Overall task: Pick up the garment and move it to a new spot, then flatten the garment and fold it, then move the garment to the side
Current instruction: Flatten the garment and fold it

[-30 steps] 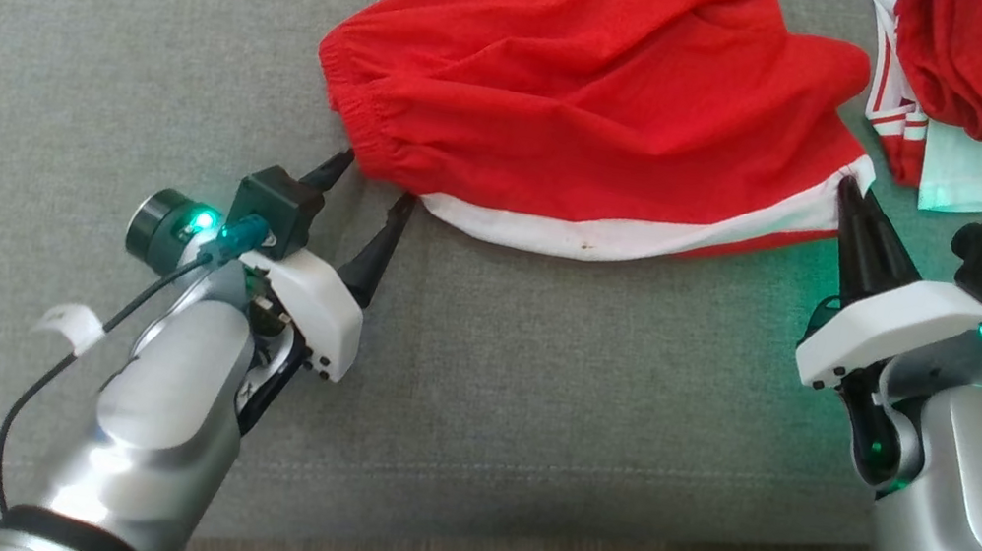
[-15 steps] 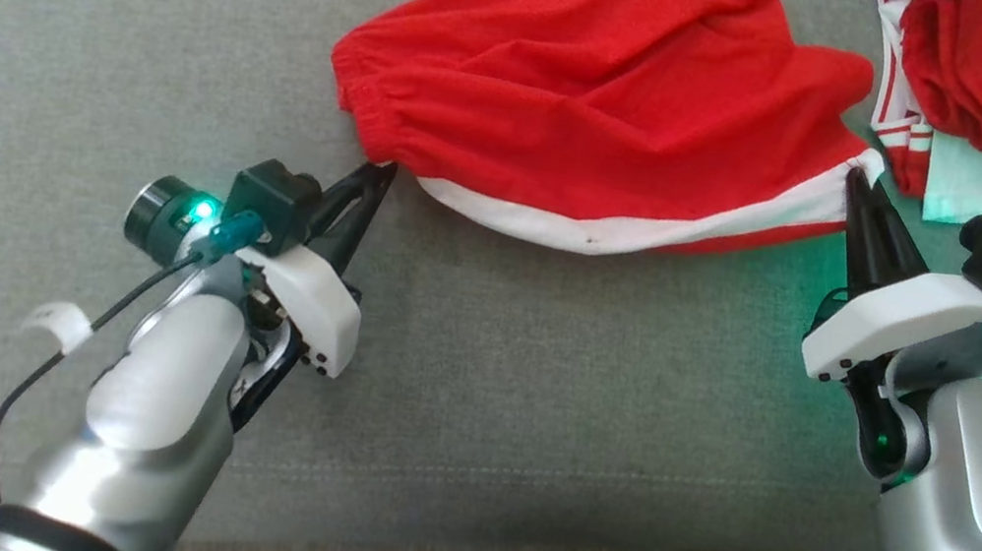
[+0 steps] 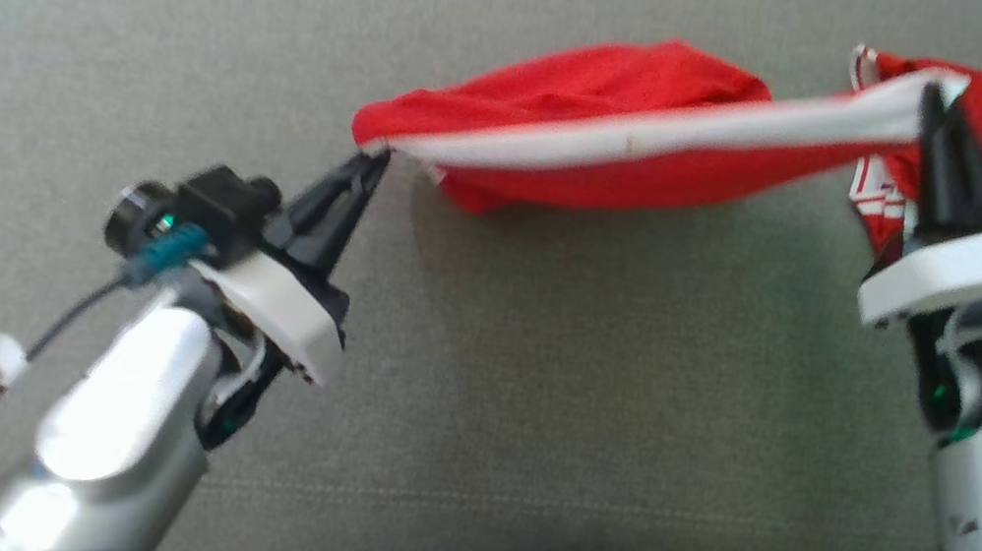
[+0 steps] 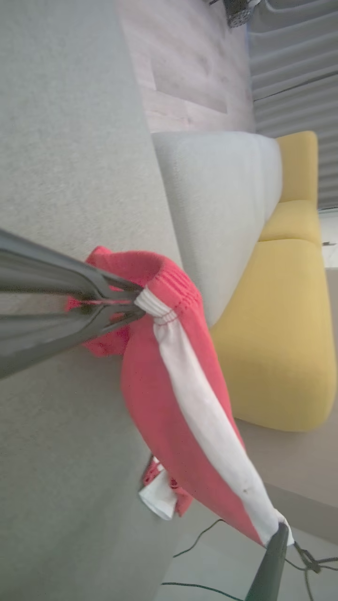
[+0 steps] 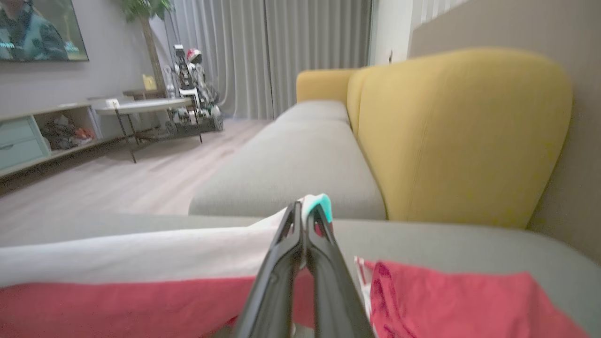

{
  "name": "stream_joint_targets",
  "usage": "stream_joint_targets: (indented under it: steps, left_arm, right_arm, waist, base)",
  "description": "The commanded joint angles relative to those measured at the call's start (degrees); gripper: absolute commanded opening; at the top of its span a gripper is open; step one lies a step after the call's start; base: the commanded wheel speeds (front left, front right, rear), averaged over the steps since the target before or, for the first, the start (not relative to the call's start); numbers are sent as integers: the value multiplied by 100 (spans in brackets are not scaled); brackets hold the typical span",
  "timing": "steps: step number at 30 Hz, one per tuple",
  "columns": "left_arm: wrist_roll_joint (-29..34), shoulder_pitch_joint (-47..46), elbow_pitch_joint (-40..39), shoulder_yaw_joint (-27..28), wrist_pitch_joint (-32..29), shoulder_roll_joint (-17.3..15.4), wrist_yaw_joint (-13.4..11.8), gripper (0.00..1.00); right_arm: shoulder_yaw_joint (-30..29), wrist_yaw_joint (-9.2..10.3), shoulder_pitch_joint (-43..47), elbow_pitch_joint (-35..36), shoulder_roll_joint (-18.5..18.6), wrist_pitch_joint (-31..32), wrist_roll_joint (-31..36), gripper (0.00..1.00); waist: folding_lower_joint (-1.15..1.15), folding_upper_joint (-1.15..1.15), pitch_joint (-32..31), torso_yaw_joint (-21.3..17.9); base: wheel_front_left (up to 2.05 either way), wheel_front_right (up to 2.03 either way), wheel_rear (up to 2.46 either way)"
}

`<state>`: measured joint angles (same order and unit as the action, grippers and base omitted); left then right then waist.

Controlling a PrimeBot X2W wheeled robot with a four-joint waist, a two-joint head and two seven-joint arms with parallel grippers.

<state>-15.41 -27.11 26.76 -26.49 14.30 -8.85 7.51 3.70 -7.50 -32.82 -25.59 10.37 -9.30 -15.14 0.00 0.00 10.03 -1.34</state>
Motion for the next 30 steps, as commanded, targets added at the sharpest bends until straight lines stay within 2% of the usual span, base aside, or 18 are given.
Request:
stream_joint_targets:
  steps: [1,10,15,20,26,30]
  left_arm:
    - [-138,-174,-386,302,1,-237,-3,0]
    - [-537,-118,-1701,487,-843,-478,-76,0]
    - [-778,69,-2634,661,-1526,-651,-281,0]
    - [-909,89,-3419,724,-2192,-848,-394,0]
    - [-915,-456,-3467,777,-2811,-1129,-353,0]
    - [-959,-1207,-2976,760,-3069,-1251,-220,0]
  right_arm:
    - [63,1,-307,357,73,-84,80,0]
    - [34,1,-574,1345,198,102,375,0]
    - [17,1,-504,2018,118,569,554,0]
    - [-130,1,-466,2642,-26,1155,677,0]
    - [-120,1,-872,2847,-167,1685,780,0]
    - [14,1,-1642,2390,-185,1882,599,0]
  waist:
    - [0,0,-242,48]
    - [0,0,-788,117]
    - [0,0,-1099,106]
    - [0,0,-1150,122]
    - [0,0,-847,110]
    - [0,0,-312,54]
  base:
    - [0,0,0]
    - [0,0,0]
    - [0,0,0]
    - [0,0,0]
    - [0,0,0]
    - [0,0,0]
